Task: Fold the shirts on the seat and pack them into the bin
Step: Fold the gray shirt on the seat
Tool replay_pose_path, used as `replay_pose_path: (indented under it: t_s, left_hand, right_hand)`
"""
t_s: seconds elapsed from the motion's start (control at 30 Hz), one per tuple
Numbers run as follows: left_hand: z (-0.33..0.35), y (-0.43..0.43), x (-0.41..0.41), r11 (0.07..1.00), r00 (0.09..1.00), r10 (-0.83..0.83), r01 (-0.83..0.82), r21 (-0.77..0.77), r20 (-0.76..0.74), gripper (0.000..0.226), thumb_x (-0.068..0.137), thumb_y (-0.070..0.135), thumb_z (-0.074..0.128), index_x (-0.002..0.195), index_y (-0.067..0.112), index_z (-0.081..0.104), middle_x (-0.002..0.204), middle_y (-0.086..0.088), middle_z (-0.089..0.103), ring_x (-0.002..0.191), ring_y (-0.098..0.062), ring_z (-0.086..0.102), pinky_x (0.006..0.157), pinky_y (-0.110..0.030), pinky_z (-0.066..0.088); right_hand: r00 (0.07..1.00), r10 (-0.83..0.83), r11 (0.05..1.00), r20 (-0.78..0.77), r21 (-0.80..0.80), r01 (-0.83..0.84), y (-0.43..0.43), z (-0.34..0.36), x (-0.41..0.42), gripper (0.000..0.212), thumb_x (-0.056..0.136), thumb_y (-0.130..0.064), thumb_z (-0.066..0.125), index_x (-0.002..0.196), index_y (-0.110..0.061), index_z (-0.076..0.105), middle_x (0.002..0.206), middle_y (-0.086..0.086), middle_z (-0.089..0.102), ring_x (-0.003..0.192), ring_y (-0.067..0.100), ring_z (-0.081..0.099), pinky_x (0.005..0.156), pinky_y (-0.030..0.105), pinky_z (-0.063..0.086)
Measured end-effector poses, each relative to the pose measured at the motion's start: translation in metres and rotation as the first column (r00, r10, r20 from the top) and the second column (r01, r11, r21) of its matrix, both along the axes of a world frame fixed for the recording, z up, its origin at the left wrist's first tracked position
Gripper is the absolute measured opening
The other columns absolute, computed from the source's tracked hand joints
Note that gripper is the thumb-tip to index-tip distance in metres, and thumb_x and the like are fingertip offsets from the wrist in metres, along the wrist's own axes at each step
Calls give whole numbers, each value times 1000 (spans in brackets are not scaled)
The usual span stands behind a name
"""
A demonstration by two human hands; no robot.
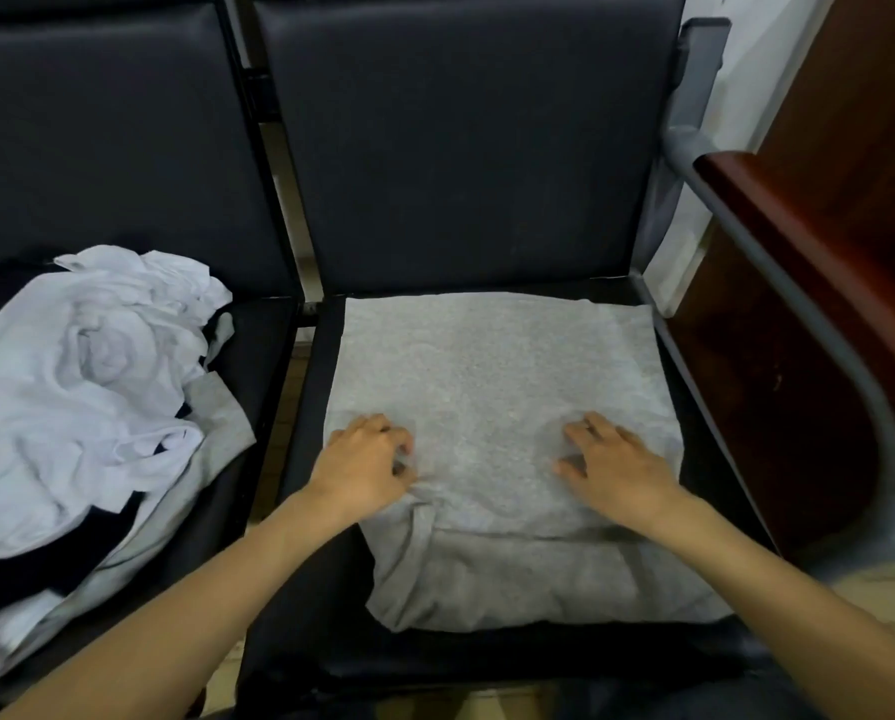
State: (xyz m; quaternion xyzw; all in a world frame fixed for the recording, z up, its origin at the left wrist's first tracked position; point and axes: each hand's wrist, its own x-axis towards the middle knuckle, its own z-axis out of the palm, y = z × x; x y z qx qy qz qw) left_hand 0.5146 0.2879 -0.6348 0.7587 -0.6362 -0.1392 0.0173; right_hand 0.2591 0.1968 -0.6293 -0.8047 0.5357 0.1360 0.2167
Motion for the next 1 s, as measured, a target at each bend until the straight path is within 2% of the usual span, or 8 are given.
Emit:
replay_pose_path:
  t_s: [0.13,0.27,0.43,0.6,0.73,0.83,0.9,1.0]
  left_hand:
    - [4,7,31,986,999,30,-25,164,-30,52,87,20,58,136,22,42,141,2,34,125,-21,43,98,-34,40]
    - [-2,-6,46,993,993,37,-24,114,-113,65,90,5,55,148,13,27,155,-9,19,141,-25,25,113,-32,25]
    - [9,3,19,968,981,43,-88,-233,-191,46,94,12,54,139,14,46,143,-9,42,128,-25,43,105,-30,33]
    - [14,44,-28,931,920,362,-364,15,-151,80,79,57,64,135,9,33,136,-11,33,126,-29,36,102,-41,38]
    - [3,71,-42,884,858,451,-467,-9,-245,43,89,37,61,117,6,53,115,-13,52,109,-32,50,86,-39,44]
    - [16,85,-46,697,650,454,-685,-212,-609,14,91,19,60,94,7,54,84,-4,54,83,-24,56,64,-28,37]
    - [27,98,-50,580,466,415,-797,-168,-781,16,92,19,60,94,7,48,79,1,51,79,-19,52,63,-26,36]
    - [25,126,-57,631,427,476,-775,-40,-769,28,88,16,65,102,8,42,85,2,49,86,-20,51,76,-28,38]
  right_hand:
    - [998,-30,997,-46,66,33,-11,-2,-5,58,99,-54,24,151,-36,5,160,-5,-6,147,26,-1,116,53,16]
    - [999,29,999,-18,31,-28,-40,-8,16,63,97,-56,27,151,-36,0,160,-7,-11,147,23,-8,114,61,8]
    - [936,-62,980,347,-157,124,-31,6,24,54,98,-36,46,146,-18,32,151,8,32,139,26,27,111,48,26]
    - [995,42,995,91,-99,-33,14,17,-12,56,88,-52,56,133,-22,47,135,3,46,127,25,40,100,38,37]
    - [999,46,981,1,-188,-45,45,14,-29,41,93,-28,53,133,-21,47,129,6,49,123,26,41,100,41,38]
    - [977,43,902,208,-429,52,57,16,-42,20,89,-16,59,109,-14,64,104,7,59,103,30,52,88,40,41]
    - [939,125,834,320,-547,76,63,21,-52,13,83,-15,68,95,-13,68,95,6,60,96,31,56,88,44,40]
    - [957,270,880,103,-429,-202,80,22,-70,23,87,-29,64,109,-23,64,115,-4,54,121,20,43,109,46,22]
